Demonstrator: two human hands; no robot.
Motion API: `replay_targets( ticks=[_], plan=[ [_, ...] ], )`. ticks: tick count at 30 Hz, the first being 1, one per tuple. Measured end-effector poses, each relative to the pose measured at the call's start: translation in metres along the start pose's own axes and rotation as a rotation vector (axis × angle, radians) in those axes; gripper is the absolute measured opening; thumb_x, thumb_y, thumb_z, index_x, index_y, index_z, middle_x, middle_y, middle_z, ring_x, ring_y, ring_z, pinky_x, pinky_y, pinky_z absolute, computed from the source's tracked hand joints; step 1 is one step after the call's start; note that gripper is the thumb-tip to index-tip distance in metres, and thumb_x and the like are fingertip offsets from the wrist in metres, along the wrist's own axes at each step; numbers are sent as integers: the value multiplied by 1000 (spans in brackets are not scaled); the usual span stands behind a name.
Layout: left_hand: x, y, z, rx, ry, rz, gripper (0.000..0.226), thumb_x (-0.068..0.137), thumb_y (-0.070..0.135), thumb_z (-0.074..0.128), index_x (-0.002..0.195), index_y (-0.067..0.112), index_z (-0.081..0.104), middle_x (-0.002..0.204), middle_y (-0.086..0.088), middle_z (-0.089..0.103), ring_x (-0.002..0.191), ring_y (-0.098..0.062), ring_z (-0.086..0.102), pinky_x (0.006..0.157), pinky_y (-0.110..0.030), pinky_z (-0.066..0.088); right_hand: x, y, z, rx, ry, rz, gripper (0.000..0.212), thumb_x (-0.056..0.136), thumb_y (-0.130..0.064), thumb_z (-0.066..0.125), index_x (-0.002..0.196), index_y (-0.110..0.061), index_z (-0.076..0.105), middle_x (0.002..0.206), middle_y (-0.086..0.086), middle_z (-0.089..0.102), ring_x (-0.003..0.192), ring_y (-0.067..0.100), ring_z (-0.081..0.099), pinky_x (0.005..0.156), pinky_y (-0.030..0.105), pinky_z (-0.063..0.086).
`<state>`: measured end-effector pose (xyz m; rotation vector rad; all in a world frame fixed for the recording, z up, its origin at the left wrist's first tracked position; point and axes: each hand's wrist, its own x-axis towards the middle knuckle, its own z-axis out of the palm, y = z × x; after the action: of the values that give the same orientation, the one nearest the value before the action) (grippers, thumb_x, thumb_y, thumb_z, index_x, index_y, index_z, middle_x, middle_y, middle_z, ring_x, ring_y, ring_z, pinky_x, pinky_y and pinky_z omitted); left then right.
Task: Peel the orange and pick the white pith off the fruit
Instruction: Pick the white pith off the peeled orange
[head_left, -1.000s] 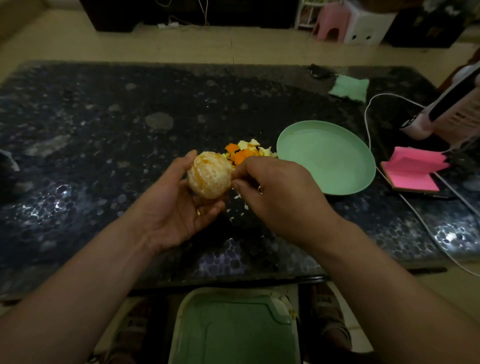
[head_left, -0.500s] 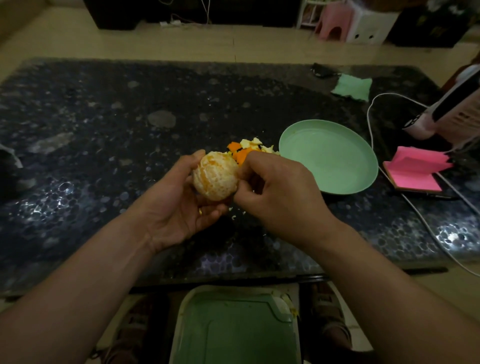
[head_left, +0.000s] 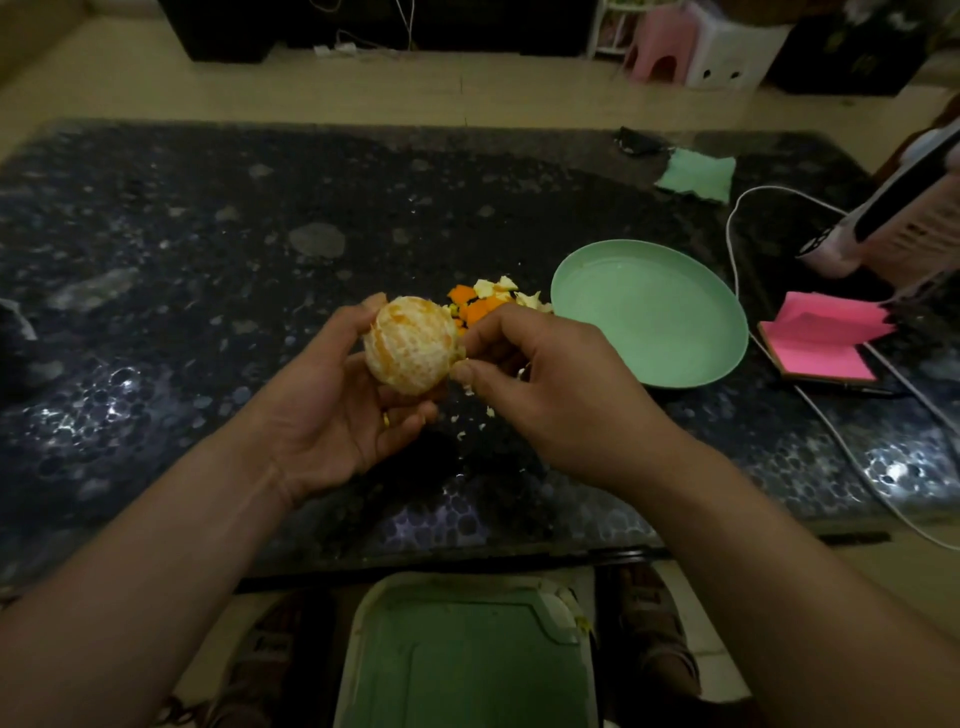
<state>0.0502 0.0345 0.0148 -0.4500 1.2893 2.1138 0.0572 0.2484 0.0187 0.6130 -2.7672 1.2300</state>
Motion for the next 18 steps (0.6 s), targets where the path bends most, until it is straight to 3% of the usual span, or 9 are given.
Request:
replay_targets(
  ticks=[6,10,15,18],
  plan=[
    [1,-2,3,64,26,12,64,91,65,59,121,11,73,92,-18,74,62,-21,69,52,-25,61,0,0,2,-155,19,-72,7,100,-29,68,100,-23,69,88,-12,69,79,9,62,70,39,54],
    [3,-3,4,109,46,44,65,92,65,59,128,13,71,97,-16,73,66,-21,69,55,-26,61,-3,-1,4,-252,61,-98,7,98,-31,68,96,-25,68,84,-12,66,75,9,59,66,37,52],
    [3,-5,9,111,49,72,64,92,64,59,130,13,70,97,-15,73,65,-20,68,55,-26,61,-4,-3,10,-195,187,-45,9,91,-27,71,85,-26,64,75,-12,61,68,10,56,60,31,46],
    [2,-4,8,80,36,69,63,95,63,57,131,13,69,97,-15,73,63,-20,68,53,-25,60,-2,-1,9,-75,175,-24,10,90,-24,71,82,-25,64,74,-10,62,69,11,60,62,37,52]
  ],
)
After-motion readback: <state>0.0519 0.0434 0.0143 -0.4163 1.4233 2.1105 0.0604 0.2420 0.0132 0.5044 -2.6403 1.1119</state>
